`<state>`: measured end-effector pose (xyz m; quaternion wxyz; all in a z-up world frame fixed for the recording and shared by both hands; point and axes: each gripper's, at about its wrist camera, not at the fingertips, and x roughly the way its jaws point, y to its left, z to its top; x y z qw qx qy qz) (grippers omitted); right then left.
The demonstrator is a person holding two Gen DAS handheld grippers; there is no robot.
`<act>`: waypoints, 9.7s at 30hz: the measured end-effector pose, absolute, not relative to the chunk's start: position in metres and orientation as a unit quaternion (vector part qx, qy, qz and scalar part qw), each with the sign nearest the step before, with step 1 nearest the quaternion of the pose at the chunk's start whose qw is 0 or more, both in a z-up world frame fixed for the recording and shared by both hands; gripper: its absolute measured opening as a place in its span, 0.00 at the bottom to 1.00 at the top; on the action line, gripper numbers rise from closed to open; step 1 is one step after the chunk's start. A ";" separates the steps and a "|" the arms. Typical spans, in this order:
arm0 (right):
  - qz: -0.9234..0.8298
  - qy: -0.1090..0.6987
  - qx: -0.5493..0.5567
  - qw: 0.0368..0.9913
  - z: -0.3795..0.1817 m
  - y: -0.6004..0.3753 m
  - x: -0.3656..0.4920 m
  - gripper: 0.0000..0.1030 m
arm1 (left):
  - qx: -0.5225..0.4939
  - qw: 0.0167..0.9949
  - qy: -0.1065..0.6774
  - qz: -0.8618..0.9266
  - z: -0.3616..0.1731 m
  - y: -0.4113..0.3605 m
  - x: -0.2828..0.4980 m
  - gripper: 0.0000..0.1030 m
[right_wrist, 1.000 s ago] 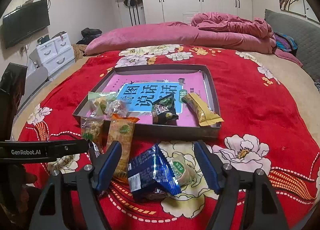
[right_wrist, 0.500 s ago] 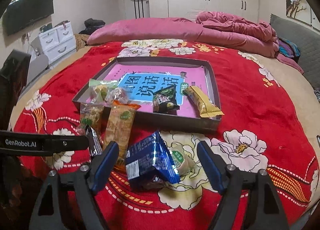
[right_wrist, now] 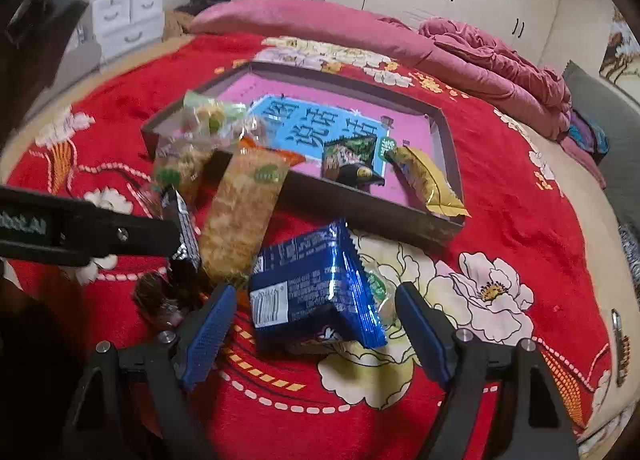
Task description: Organize snacks
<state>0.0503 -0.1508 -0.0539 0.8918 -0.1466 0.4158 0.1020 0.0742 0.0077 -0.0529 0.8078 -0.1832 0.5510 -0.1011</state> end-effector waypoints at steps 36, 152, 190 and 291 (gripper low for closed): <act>0.115 0.404 -0.110 0.901 -0.063 -0.159 0.083 0.61 | -0.257 0.773 0.566 -0.125 -0.076 -0.002 0.094 0.73; 0.154 0.316 0.065 0.934 -0.017 -0.202 0.078 0.49 | -0.195 0.867 0.448 -0.097 -0.011 0.018 0.087 0.17; 0.123 0.306 0.071 0.942 -0.016 -0.212 0.092 0.49 | -0.232 0.873 0.424 -0.070 -0.008 0.037 0.126 0.17; 0.149 0.345 0.051 0.925 -0.043 -0.178 0.160 0.50 | -0.198 0.860 0.458 -0.105 -0.049 0.003 0.178 0.17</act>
